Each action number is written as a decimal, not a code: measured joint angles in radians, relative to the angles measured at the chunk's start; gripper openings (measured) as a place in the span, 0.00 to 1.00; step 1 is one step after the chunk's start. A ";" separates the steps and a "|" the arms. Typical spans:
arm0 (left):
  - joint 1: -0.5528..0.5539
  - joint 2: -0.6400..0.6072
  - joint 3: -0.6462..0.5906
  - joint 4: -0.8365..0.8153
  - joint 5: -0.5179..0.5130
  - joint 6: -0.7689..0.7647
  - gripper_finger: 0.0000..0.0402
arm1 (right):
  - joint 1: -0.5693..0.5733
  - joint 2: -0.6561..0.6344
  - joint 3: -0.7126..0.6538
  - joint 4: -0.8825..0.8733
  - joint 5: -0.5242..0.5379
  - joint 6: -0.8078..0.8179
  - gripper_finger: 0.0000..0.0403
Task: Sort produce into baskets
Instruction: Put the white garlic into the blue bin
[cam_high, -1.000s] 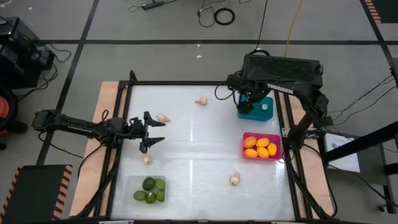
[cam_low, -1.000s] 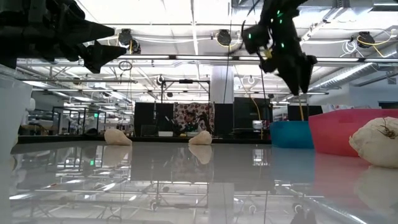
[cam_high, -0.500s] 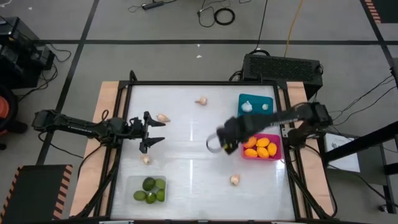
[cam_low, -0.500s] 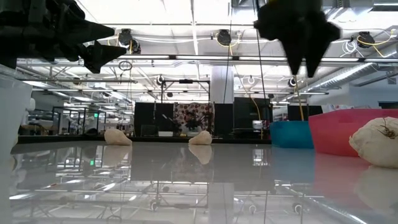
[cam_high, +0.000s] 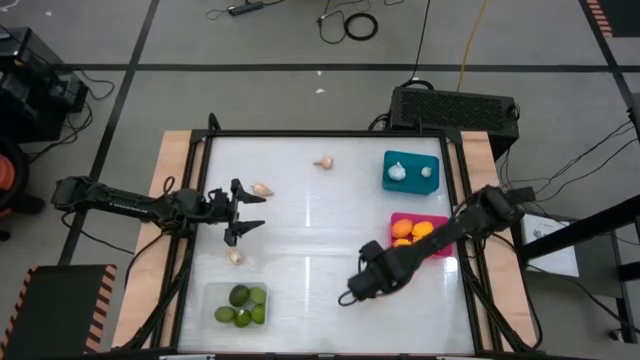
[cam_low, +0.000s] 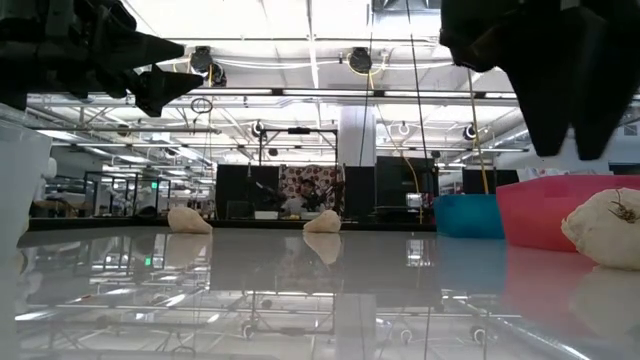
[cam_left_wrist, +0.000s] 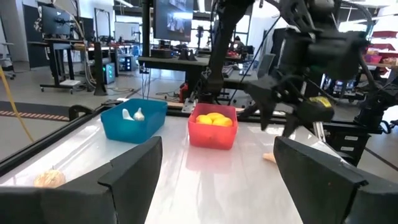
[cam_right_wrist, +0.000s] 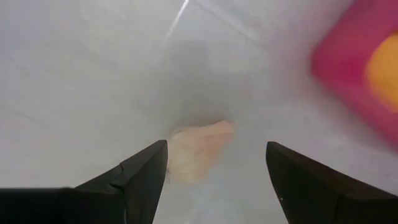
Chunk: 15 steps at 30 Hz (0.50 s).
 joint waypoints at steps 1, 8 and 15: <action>0.000 0.000 0.000 0.001 0.000 0.000 0.78 | 0.010 0.012 0.000 0.012 0.000 0.029 0.66; 0.000 0.000 0.000 0.000 -0.002 -0.001 0.78 | 0.051 0.092 0.000 0.026 -0.006 0.137 0.66; 0.000 0.000 0.001 -0.001 -0.006 -0.001 0.78 | 0.052 0.122 0.000 0.063 -0.070 0.145 0.68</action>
